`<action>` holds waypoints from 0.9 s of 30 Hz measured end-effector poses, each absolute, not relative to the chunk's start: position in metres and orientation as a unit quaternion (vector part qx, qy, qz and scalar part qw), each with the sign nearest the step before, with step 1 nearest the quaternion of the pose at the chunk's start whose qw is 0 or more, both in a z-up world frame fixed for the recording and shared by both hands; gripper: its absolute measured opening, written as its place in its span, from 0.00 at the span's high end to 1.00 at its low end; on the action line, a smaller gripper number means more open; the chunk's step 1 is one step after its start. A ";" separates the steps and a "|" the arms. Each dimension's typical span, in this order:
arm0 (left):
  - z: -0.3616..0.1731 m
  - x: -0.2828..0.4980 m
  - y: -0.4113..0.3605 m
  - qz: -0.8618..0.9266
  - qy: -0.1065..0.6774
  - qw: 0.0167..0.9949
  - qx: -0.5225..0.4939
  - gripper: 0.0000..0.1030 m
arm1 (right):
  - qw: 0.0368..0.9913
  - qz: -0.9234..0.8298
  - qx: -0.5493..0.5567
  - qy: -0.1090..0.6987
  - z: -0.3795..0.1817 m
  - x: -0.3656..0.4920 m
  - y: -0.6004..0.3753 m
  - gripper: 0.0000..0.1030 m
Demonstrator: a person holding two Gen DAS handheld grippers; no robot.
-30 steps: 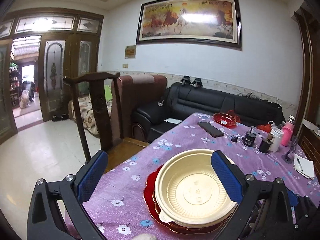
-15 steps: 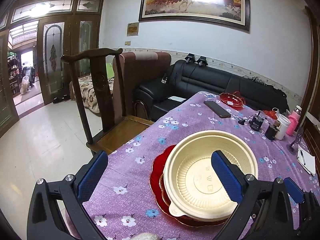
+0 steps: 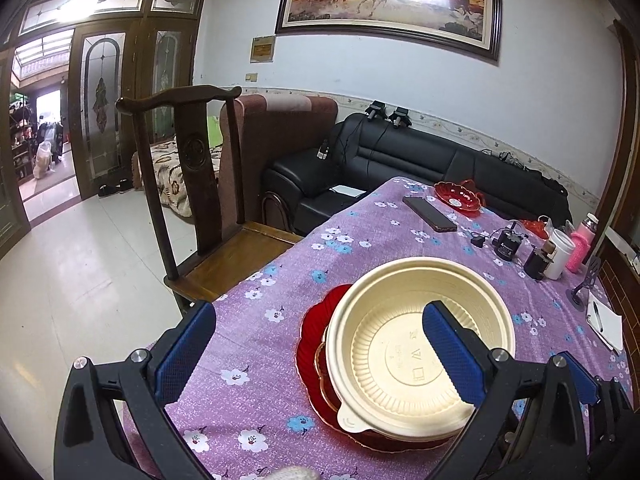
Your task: Organize plates and bowls
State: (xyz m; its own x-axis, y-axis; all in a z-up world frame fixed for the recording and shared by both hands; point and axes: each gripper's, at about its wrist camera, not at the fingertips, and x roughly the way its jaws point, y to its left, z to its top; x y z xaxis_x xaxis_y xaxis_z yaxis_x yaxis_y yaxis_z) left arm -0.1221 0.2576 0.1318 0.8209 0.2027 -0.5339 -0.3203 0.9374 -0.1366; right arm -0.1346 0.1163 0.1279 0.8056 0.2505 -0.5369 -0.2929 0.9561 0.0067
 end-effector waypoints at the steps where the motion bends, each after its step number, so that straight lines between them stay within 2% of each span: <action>1: 0.132 -0.122 0.258 0.137 0.266 0.948 -0.112 0.00 | 0.949 0.143 -0.039 0.278 0.128 -0.135 0.118 0.11; 27: 0.130 -0.121 0.257 0.129 0.274 0.946 -0.115 0.00 | 0.946 0.137 -0.047 0.291 0.126 -0.132 0.124 0.11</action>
